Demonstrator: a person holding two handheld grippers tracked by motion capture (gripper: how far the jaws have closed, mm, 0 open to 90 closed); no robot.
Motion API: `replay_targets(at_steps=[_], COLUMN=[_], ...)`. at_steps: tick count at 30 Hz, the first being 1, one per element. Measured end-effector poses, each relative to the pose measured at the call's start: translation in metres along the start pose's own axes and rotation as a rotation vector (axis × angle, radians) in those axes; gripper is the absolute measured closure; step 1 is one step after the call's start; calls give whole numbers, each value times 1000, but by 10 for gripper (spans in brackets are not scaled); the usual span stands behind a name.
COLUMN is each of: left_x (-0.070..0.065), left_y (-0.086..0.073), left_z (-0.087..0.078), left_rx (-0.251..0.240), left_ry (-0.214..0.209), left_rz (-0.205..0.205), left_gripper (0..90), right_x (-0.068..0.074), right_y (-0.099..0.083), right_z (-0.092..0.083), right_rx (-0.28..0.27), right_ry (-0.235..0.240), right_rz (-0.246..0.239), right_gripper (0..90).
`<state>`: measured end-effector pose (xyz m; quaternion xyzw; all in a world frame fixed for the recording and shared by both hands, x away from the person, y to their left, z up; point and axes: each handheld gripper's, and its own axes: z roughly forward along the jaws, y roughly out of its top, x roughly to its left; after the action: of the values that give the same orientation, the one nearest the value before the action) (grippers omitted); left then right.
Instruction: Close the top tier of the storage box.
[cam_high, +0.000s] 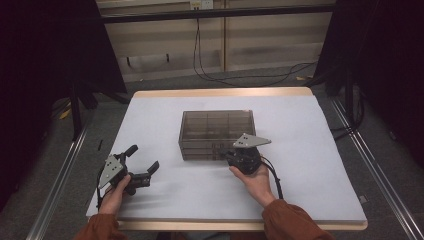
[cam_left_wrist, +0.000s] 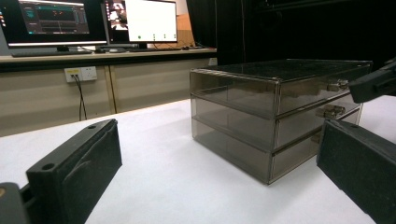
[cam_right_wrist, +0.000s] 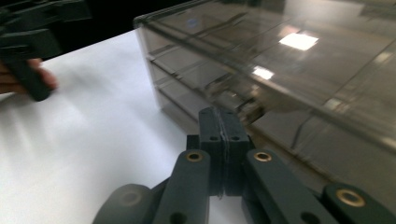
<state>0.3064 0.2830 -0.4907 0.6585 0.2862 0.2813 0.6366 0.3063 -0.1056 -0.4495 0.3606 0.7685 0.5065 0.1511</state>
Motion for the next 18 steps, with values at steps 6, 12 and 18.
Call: replay_targets(at_steps=[6, 12, 18], left_x=[1, 0, 0], left_y=[0, 0, 0], left_z=[0, 0, 0], left_rx=[0, 1, -2], left_ry=[7, 5, 8], left_rz=[11, 5, 10], left_gripper=[0, 0, 0], right_x=[2, 2, 1], right_y=[-1, -2, -7], right_z=[-8, -25, -45], right_rx=[37, 58, 51], right_ry=[54, 44, 50], right_rz=[-11, -35, -32], right_gripper=[785, 612, 474])
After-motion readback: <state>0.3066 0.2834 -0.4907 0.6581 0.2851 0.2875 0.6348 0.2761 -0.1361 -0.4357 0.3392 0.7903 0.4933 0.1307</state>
